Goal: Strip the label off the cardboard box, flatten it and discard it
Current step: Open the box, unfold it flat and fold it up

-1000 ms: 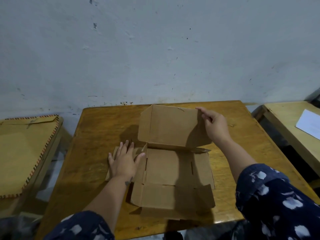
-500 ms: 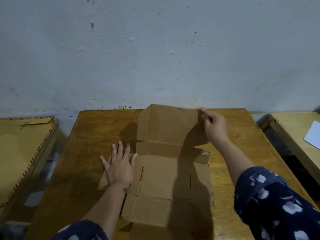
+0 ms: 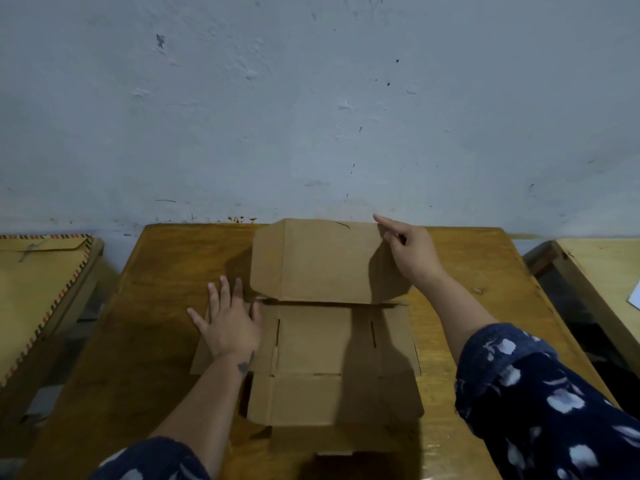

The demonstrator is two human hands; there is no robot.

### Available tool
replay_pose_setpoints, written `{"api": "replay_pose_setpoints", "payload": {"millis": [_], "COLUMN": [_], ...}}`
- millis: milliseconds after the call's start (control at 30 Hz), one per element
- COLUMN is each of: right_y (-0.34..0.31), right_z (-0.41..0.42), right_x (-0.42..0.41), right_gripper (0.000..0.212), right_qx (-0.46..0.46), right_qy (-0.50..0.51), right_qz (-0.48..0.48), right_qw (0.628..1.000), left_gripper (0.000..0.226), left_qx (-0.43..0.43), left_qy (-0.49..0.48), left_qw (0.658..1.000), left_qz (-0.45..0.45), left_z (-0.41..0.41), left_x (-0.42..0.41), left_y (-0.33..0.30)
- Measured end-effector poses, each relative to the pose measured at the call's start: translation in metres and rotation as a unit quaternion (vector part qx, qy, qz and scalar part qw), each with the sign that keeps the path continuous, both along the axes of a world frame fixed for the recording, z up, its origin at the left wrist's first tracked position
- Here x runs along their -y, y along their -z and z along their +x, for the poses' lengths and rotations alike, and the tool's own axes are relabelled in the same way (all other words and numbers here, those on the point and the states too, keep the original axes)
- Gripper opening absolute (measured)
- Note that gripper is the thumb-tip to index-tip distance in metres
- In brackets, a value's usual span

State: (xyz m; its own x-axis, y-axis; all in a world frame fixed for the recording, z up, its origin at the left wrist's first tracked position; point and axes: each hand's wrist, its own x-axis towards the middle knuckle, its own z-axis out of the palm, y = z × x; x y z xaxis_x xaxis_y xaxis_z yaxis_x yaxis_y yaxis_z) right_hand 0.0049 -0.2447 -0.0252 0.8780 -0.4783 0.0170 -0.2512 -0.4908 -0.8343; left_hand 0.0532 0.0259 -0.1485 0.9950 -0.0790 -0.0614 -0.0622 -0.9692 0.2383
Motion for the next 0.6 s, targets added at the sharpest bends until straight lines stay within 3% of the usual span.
{"api": "replay_pose_setpoints", "payload": {"millis": [133,333,600], "right_y": [0.004,-0.001,0.016], "right_z": [-0.013,-0.033,-0.072], "right_x": [-0.002,-0.017,-0.035], "right_gripper": [0.027,0.023,0.023], "right_qx": [0.012,0.044,0.055], "right_qy": [0.017,0.04,0.087], "right_qz": [-0.026,-0.052,-0.068], "right_qw": [0.999,0.997,0.992], "left_gripper": [0.064,0.081,0.087], "left_qx": [-0.022,0.009,-0.015], "left_qy": [0.065,0.215,0.219], "left_qw": [0.997,0.977,0.974], "left_qz": [-0.042,0.003,0.063], "left_z": [-0.006,-0.043,-0.061], "left_x": [-0.017,-0.066,-0.08], "left_y": [-0.007,-0.007,-0.001]}}
